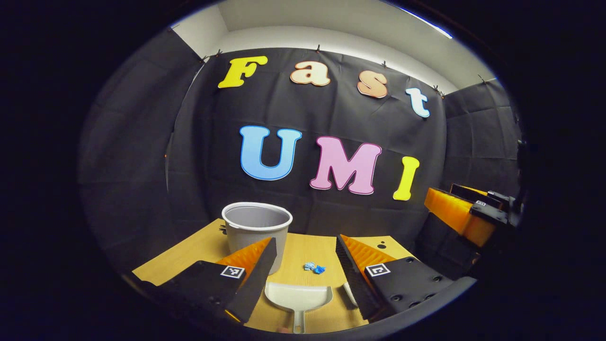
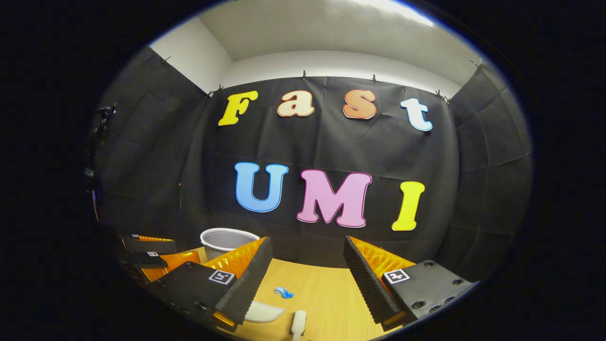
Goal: Pick up the small broom and dustpan from the desktop, sweep the trash into the dustpan with the broom, and then empty the trash into the garbage bin.
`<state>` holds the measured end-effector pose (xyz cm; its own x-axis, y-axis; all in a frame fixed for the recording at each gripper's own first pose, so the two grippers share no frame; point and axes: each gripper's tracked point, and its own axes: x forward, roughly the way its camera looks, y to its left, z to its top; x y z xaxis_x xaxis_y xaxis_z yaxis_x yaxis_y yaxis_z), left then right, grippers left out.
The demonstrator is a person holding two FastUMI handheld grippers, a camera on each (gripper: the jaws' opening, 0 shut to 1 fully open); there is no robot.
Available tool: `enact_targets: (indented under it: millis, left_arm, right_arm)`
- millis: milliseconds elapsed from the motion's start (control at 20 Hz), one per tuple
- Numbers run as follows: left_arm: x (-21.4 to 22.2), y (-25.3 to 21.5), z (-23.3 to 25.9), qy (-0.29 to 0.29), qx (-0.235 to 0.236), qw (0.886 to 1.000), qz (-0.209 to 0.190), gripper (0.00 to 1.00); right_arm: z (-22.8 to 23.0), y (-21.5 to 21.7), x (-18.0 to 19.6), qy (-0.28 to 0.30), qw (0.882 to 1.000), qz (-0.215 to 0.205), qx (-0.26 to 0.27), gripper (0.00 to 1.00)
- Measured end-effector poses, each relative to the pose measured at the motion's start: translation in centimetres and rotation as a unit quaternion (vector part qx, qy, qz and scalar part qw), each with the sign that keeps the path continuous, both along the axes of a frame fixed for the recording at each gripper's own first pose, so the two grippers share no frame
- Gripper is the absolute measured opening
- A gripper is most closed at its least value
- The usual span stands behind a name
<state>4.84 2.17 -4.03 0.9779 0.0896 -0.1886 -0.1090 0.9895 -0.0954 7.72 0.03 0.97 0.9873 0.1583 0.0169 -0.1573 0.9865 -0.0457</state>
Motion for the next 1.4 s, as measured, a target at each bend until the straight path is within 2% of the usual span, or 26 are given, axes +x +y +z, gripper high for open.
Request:
enact_targets:
  millis: [200,300,400,550,750,950,1050,1200,1300,1400]
  left_arm:
    - [1.9,-0.7,-3.3,0.038,-0.02,0.999,0.0,0.75]
    - [2.9,0.1,-6.6,0.088,-0.02,0.996,0.012,0.72]
    - [3.2,0.1,-10.6,0.149,-0.042,0.988,0.011,0.76]
    - [2.7,-0.7,-16.6,0.264,-0.065,0.962,0.003,0.77]
    - [1.3,-2.2,-22.9,0.387,-0.056,0.92,-0.001,0.8]
    - [0.4,-2.8,-27.5,0.489,-0.077,0.869,-0.009,0.78]
    - [0.4,-1.8,-28.6,0.519,-0.063,0.852,-0.004,0.78]
    - [1.5,-1.4,-29.8,0.546,-0.044,0.836,-0.011,0.78]
    - [2.2,-1.8,-30.9,0.568,-0.05,0.821,-0.019,0.75]
    - [3.0,-2.7,-31.7,0.578,-0.066,0.812,-0.033,0.74]
  right_arm:
    - [-2.0,-1.6,1.2,0.017,1.0,0.001,0.015,0.98]
    - [-3.4,-2.7,1.2,0.032,0.999,0.001,0.024,0.98]
    - [-4.6,-4.1,1.4,0.043,0.999,-0.004,0.025,0.98]
    - [-6.8,-6.2,1.3,0.074,0.996,-0.018,0.046,0.98]
    - [-9.8,-9.2,0.8,0.105,0.993,-0.046,0.022,0.98]
    - [-11.5,-11.7,-1.1,0.13,0.989,-0.061,0.028,0.98]
    - [-11.7,-13.2,-1.7,0.129,0.988,-0.082,0.026,0.98]
    - [-12.8,-13.8,-2.3,0.146,0.984,-0.097,0.025,0.98]
    - [-13.0,-13.8,-2.5,0.158,0.981,-0.104,0.037,0.98]
    - [-13.3,-13.3,-2.9,0.173,0.978,-0.109,0.044,0.98]
